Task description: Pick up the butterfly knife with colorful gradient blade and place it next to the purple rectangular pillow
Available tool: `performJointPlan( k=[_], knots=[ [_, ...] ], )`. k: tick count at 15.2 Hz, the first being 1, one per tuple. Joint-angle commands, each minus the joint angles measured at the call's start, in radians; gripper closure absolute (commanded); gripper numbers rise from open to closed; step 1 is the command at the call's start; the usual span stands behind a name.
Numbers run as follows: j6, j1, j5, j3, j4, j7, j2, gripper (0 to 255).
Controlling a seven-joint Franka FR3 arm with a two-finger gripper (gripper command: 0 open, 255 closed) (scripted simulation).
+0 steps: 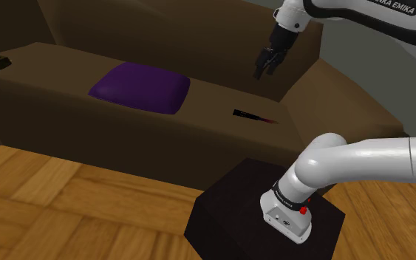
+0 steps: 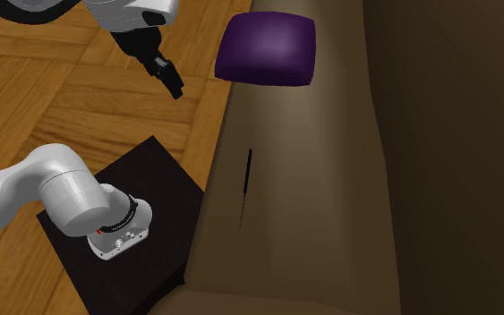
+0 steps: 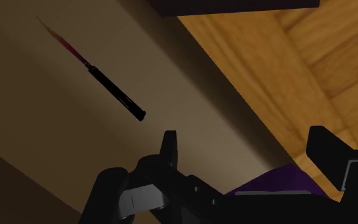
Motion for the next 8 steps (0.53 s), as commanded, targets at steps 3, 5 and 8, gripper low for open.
performJointPlan(
  k=[3, 5, 8],
  knots=[
    [0.048, 0.007, -0.024, -0.044, -0.059, -0.078, -0.013, 0],
    [0.098, 0.012, -0.050, -0.090, -0.112, -0.156, -0.018, 0],
    [0.176, 0.019, -0.091, -0.163, -0.179, -0.274, -0.010, 0]
  ],
)
